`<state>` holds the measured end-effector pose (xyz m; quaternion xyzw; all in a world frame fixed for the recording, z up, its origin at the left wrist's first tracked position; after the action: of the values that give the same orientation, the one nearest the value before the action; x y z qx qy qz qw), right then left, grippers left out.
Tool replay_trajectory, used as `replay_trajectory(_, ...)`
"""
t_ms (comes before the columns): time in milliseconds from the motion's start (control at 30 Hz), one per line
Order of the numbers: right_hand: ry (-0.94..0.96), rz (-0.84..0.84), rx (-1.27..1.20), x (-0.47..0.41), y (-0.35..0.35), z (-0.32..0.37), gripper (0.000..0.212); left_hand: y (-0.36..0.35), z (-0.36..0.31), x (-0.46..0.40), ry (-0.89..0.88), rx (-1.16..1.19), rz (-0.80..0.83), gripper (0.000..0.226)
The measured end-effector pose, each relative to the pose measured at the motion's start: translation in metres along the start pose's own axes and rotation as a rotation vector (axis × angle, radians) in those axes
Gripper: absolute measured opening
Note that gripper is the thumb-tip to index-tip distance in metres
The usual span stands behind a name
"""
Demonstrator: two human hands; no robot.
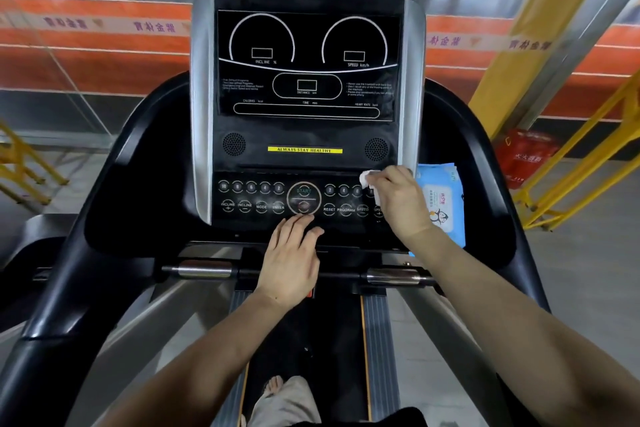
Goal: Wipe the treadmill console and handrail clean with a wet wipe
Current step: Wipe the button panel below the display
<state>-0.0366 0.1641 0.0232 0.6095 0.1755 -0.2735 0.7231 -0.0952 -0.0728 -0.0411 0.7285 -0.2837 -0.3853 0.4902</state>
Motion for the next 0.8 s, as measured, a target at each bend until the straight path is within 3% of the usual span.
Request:
replay_trajectory(100,-0.003,-0.002,0.004,0.011,-0.006,0.004,0.036,0.002,-0.002,0.000,0.004,0.012,0.002,0.045)
replay_trajectory(300,0.159,0.178,0.018,0.056,-0.010,0.016,0.041,0.005,-0.003,0.000,0.049,0.038,0.020,0.046)
replay_trajectory(500,-0.109,-0.009,0.034,-0.002,0.013,-0.013,0.040,0.009,-0.011,-0.005,0.056,0.052,0.027,0.046)
replay_trajectory(700,-0.028,0.062,0.017,0.066,-0.005,0.007,0.042,0.009,-0.017,-0.006,0.059,0.050,0.039,0.049)
replay_trajectory(800,-0.021,0.070,0.029,0.038,-0.003,0.007,0.040,0.011,-0.014,-0.008,0.085,0.037,0.028,0.052)
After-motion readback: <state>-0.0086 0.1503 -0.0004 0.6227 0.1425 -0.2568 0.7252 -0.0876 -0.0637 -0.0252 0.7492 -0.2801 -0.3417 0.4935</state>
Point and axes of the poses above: each hand's wrist, its own x-axis away from the middle knuckle, its own y-axis out of the back of the hand, z = x × y, the point moved 4 cm from there along -x, towards the middle knuckle, and after that the axes turned 3 degrees about z, right-handed, at the moved point
